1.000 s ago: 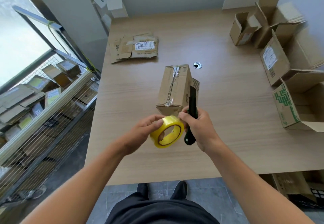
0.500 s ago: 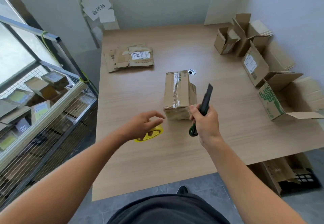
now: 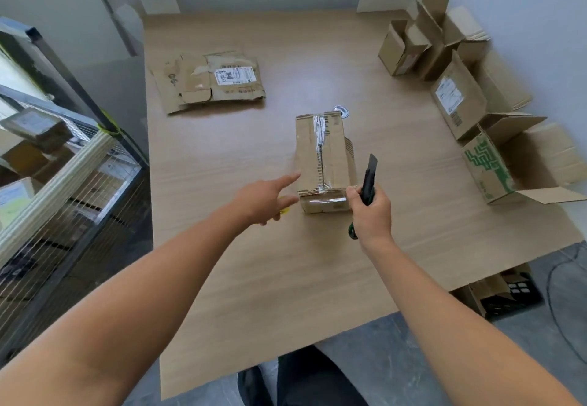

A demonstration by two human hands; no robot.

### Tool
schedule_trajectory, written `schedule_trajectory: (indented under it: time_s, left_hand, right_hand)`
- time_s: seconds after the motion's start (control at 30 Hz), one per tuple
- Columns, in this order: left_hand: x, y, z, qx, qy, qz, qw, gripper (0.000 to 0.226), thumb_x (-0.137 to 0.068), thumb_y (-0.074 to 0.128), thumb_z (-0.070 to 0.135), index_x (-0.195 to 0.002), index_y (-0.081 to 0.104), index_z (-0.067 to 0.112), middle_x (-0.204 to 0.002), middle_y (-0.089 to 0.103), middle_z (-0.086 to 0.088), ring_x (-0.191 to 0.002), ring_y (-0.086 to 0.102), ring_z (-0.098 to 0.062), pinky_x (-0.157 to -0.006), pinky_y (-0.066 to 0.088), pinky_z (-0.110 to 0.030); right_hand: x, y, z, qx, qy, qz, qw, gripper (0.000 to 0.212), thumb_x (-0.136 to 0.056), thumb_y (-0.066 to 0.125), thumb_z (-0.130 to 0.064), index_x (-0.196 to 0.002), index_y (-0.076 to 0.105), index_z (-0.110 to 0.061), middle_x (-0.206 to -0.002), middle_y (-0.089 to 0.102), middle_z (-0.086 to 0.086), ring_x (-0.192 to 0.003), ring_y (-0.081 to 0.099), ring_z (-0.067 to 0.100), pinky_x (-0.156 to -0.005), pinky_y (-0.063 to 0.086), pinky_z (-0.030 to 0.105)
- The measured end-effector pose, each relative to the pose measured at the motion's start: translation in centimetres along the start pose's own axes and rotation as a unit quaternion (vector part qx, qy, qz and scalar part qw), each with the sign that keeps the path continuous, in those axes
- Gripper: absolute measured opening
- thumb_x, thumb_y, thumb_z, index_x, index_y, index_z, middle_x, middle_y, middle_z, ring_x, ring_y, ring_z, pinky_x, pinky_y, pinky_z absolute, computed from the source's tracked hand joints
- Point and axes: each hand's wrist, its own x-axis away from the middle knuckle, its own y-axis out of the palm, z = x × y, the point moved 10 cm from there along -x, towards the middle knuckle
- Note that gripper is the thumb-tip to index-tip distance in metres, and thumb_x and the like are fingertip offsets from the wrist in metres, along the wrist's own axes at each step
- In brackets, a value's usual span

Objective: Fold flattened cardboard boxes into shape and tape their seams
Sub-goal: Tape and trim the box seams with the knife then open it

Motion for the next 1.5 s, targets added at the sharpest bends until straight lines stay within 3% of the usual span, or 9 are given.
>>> schedule_trajectory:
  time_s: [0.13,0.33,0.53,0.7,0.77,0.9,1.17,1.33,1.5]
  left_hand:
    - [-2.8,1.6,-1.1,-0.008,0.0,0.009,1.0,0.052,-0.099,0.04,0.062,-0.148,0.02,0.062,-0.068,0.071,0.009,-0.04,0.057,-0.003,-0.071,0.056,-0.027]
    - [-5.3,2.3,0.0,-0.041,0.049,0.083,0.995,0.048,-0.1,0.042,0.059,-0.147,0.032,0.058,-0.084,0.069,-0.004,-0.097,0.064,-0.029,-0.074,0.047,-0.035]
    - [-6.8,2.5,0.4,-0.035,0.089,0.11,0.989,0.042,-0.097,0.049,0.057,-0.139,0.047,0.052,-0.061,0.05,0.012,-0.077,0.058,-0.024,-0.066,0.042,-0.033]
    - [-8.3,2.2,0.5,-0.043,0.13,0.077,0.988,0.042,-0.094,0.052,0.06,-0.135,0.051,0.047,-0.072,0.065,0.002,-0.079,0.061,-0.026,-0.067,0.047,-0.034]
    - [-8.5,1.9,0.6,-0.056,0.139,0.069,0.986,0.043,-0.094,0.051,0.061,-0.134,0.05,0.046,-0.076,0.068,0.002,-0.082,0.064,-0.028,-0.068,0.05,-0.035]
    - [-8.1,2.0,0.1,-0.081,0.129,0.066,0.986,0.045,-0.095,0.048,0.062,-0.137,0.049,0.046,-0.069,0.061,0.003,-0.084,0.062,-0.031,-0.066,0.046,-0.035]
    - [-8.0,2.5,0.5,-0.089,0.118,0.064,0.987,0.047,-0.096,0.044,0.063,-0.139,0.045,0.045,-0.067,0.058,0.0,-0.077,0.058,-0.029,-0.066,0.045,-0.035]
    - [-7.7,2.2,0.6,-0.099,0.104,0.079,0.987,0.045,-0.095,0.044,0.064,-0.137,0.046,0.047,-0.06,0.051,0.007,-0.071,0.051,-0.025,-0.062,0.035,-0.032]
    - [-7.6,2.4,1.1,-0.096,0.102,0.092,0.986,0.045,-0.096,0.044,0.064,-0.137,0.046,0.045,-0.08,0.069,-0.002,-0.085,0.063,-0.029,-0.064,0.043,-0.033]
  right_hand:
    - [-2.5,1.0,2.7,0.051,0.001,-0.009,0.999,0.023,-0.095,0.066,-0.032,-0.079,0.051,-0.025,-0.069,0.049,-0.012,-0.062,0.045,0.009,-0.063,0.041,0.032]
    - [-4.4,1.0,6.5,0.015,0.087,-0.008,0.996,0.018,-0.093,0.066,-0.035,-0.081,0.056,-0.028,-0.07,0.056,-0.011,-0.066,0.052,0.015,-0.067,0.044,0.036]
    - [-5.2,1.7,9.5,-0.122,0.174,-0.075,0.974,0.021,-0.084,0.073,-0.037,-0.088,0.057,-0.023,-0.061,0.057,-0.002,-0.052,0.053,0.018,-0.05,0.043,0.032]
    - [-5.9,0.1,5.8,0.073,-0.065,-0.019,0.995,0.027,-0.091,0.068,-0.043,-0.093,0.048,-0.025,-0.083,0.049,-0.008,-0.072,0.049,0.011,-0.07,0.043,0.025]
    - [-5.6,0.2,2.5,0.148,-0.238,-0.018,0.96,0.018,-0.093,0.07,-0.03,-0.095,0.054,-0.021,-0.09,0.04,-0.014,-0.082,0.045,0.007,-0.078,0.039,0.013]
    - [-5.2,3.0,0.6,0.25,-0.429,-0.142,0.856,0.011,-0.095,0.07,-0.014,-0.097,0.066,-0.005,-0.092,0.058,0.006,-0.082,0.054,0.029,-0.08,0.047,0.033]
    - [-5.6,3.7,-0.8,0.292,-0.572,-0.218,0.735,0.035,-0.092,0.076,-0.011,-0.126,0.069,-0.005,-0.09,0.065,0.01,-0.072,0.057,0.032,-0.072,0.054,0.039]
    - [-3.3,4.5,-2.6,0.288,-0.651,-0.187,0.676,0.031,-0.096,0.072,-0.017,-0.126,0.071,-0.008,-0.11,0.071,0.011,-0.101,0.062,0.029,-0.088,0.054,0.038]
    - [-2.1,4.8,-1.4,0.327,-0.62,-0.154,0.696,0.031,-0.1,0.06,-0.004,-0.13,0.068,-0.005,-0.137,0.065,0.008,-0.13,0.06,0.028,-0.1,0.053,0.048]
